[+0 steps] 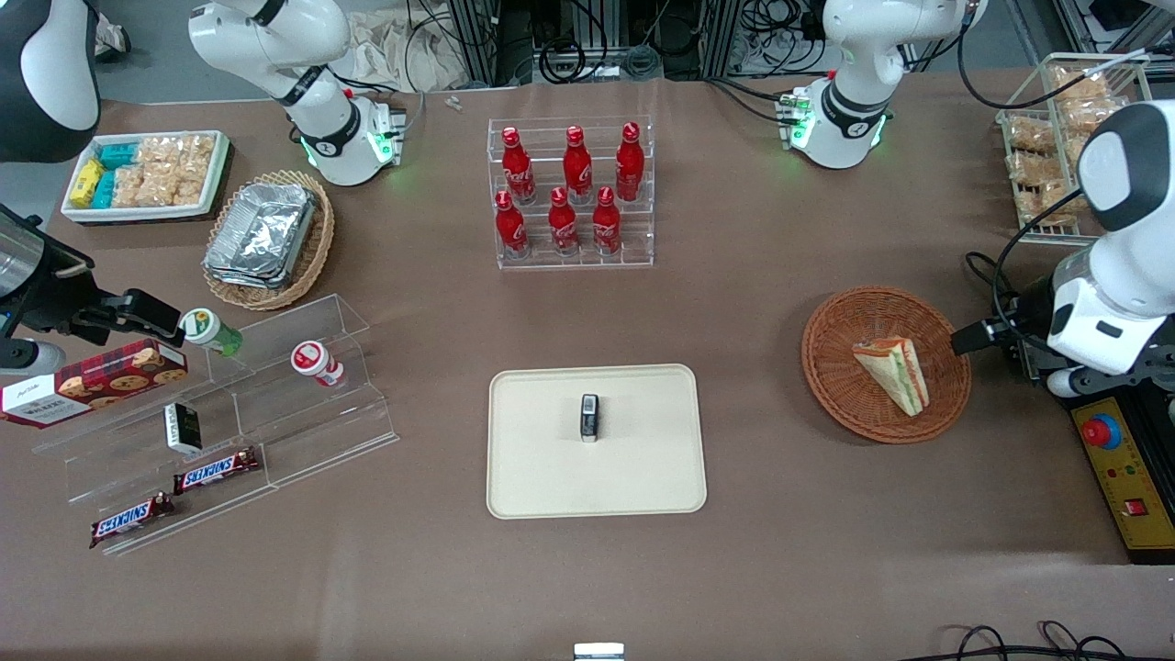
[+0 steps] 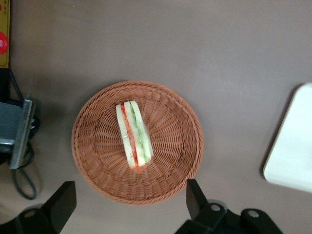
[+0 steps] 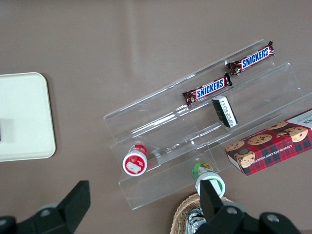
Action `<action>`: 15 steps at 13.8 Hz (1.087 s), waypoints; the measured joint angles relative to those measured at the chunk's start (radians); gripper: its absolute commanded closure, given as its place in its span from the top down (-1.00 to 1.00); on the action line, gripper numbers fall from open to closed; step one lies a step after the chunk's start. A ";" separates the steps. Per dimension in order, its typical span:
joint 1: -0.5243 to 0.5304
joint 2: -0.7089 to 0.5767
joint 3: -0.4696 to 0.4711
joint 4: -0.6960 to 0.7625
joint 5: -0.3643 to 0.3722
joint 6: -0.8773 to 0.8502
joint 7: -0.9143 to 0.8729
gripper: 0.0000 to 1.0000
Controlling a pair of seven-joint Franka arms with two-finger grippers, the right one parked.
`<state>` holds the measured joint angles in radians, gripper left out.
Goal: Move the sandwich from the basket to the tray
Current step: 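Move the left gripper over the sandwich in the wicker basket, then lower the left gripper and grasp the wrapped sandwich, lifting it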
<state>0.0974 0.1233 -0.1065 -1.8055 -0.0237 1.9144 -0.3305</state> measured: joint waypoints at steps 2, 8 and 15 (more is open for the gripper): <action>0.000 0.000 0.000 -0.079 0.000 0.100 -0.138 1.00; -0.003 0.007 -0.007 -0.271 0.000 0.351 -0.415 1.00; -0.003 0.070 -0.007 -0.402 0.000 0.528 -0.497 1.00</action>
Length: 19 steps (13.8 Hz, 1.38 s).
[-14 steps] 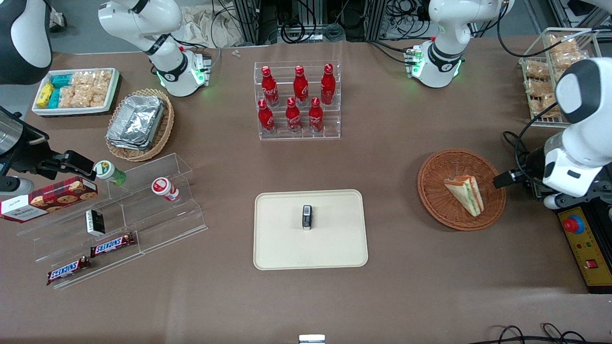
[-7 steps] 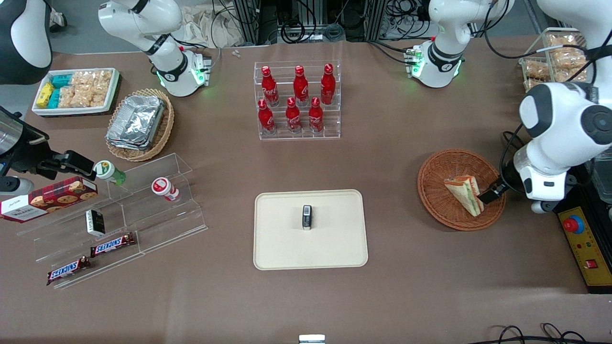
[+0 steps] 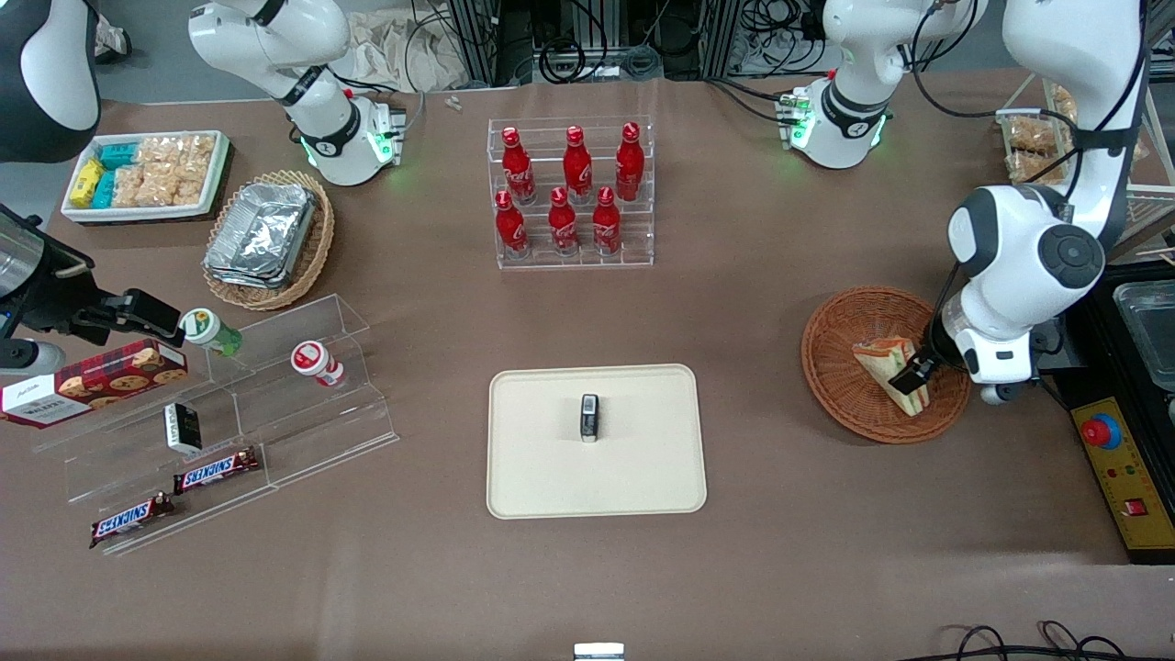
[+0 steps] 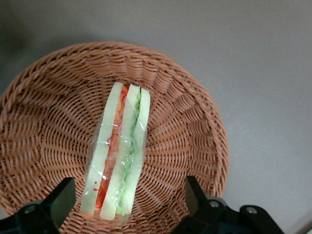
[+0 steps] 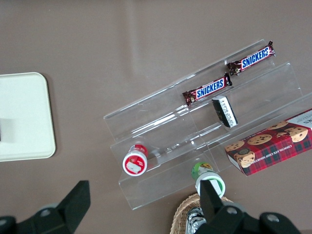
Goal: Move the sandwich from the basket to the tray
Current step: 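Lower the left gripper and grasp the wrapped sandwich, lifting it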
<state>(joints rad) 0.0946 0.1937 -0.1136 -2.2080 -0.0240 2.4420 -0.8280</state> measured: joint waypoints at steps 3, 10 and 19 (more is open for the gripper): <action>0.000 0.018 0.000 -0.007 0.000 0.000 -0.002 1.00; -0.001 0.069 0.000 -0.016 0.001 0.031 -0.002 1.00; -0.001 0.110 -0.002 -0.012 0.003 0.056 0.000 -0.93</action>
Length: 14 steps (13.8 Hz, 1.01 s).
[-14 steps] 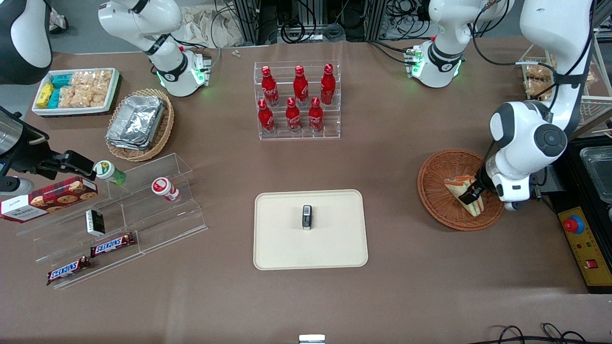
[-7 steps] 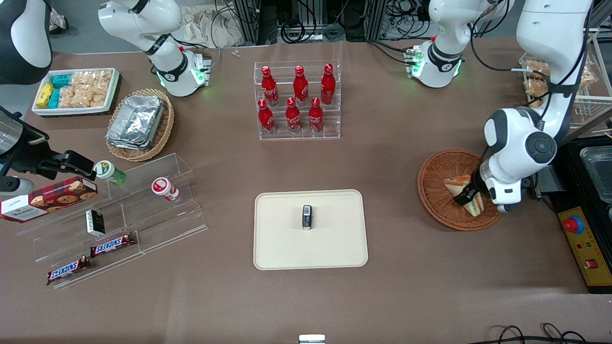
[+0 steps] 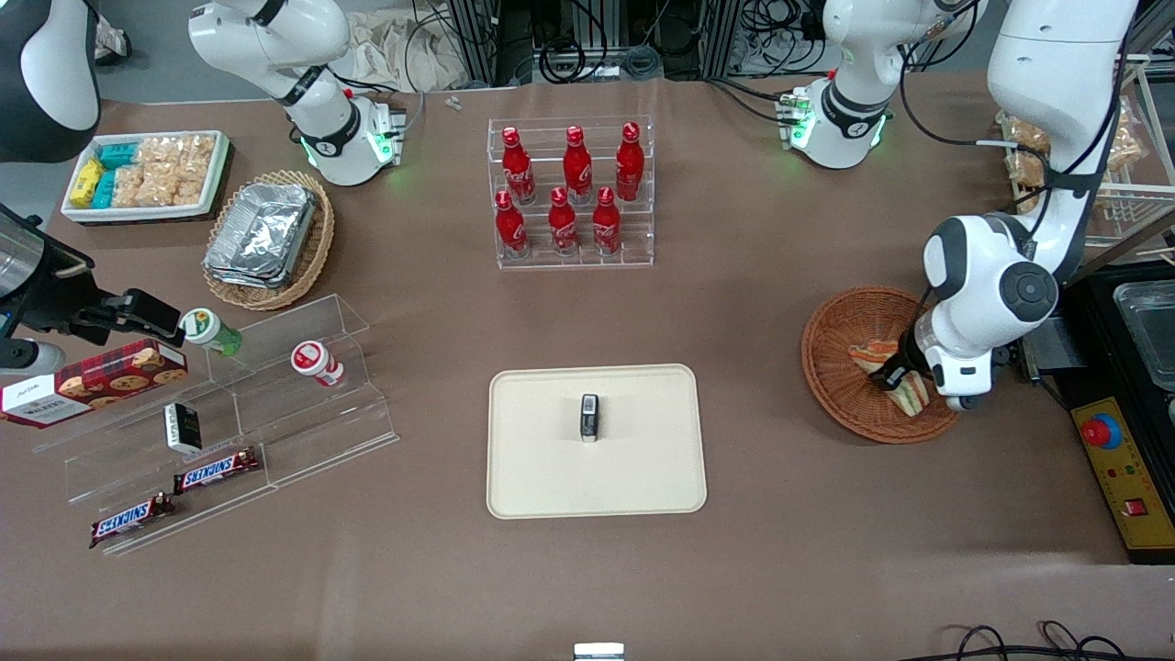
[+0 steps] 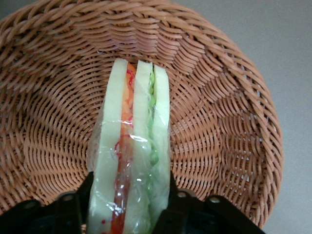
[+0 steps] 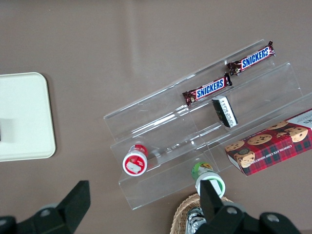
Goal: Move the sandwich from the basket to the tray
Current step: 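Lower the left gripper and grasp the wrapped sandwich, lifting it, then carry the sandwich with the left gripper over the cream tray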
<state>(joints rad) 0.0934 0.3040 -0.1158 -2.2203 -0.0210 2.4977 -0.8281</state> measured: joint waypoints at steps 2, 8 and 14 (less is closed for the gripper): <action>0.000 -0.009 -0.003 0.010 0.000 0.001 0.000 -1.00; 0.000 -0.032 -0.006 0.215 0.000 -0.375 -0.001 -1.00; 0.000 -0.063 -0.007 0.621 0.001 -0.845 0.044 -1.00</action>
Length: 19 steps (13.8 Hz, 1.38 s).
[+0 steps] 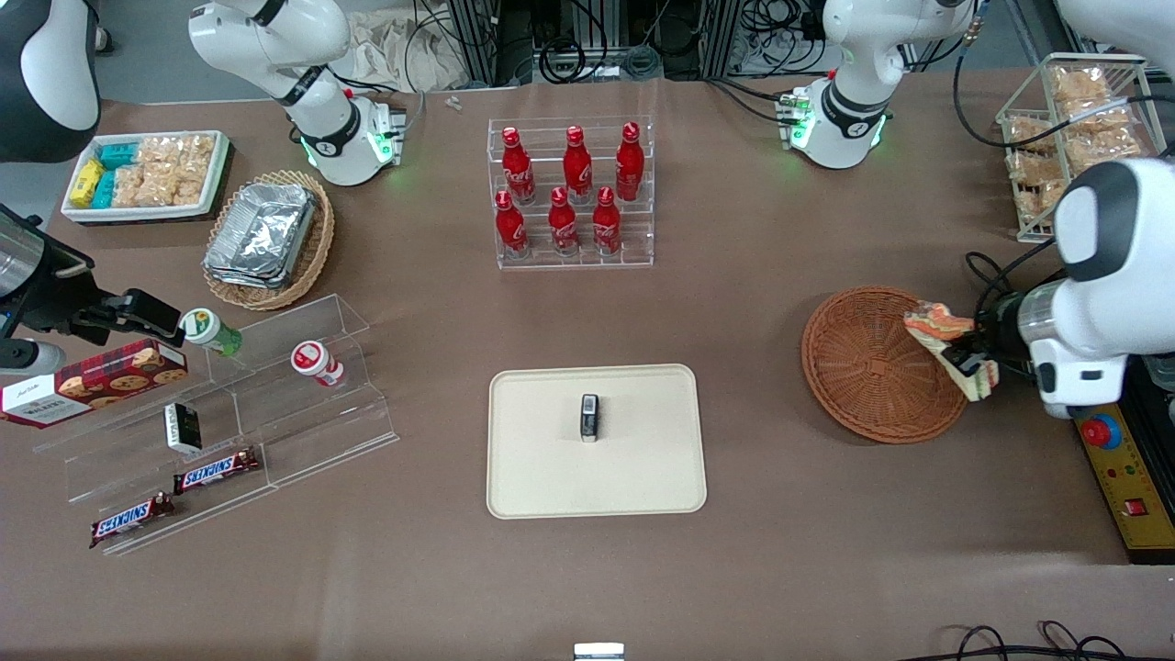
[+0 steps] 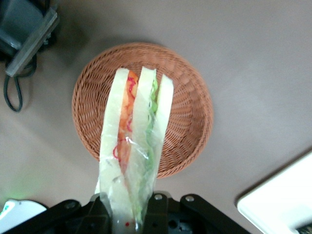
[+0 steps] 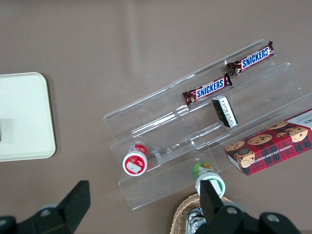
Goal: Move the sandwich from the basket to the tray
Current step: 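Carry the sandwich with the left gripper over the cream tray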
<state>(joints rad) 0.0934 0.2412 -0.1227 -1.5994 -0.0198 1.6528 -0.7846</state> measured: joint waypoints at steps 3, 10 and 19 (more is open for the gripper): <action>0.000 -0.001 -0.009 0.151 -0.001 -0.076 0.056 -1.00; -0.076 0.041 -0.172 0.244 -0.022 -0.034 -0.016 -1.00; -0.367 0.376 -0.179 0.232 0.093 0.288 -0.156 -1.00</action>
<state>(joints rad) -0.2737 0.6168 -0.3013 -1.3678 0.0729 1.9404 -0.9401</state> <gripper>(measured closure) 0.837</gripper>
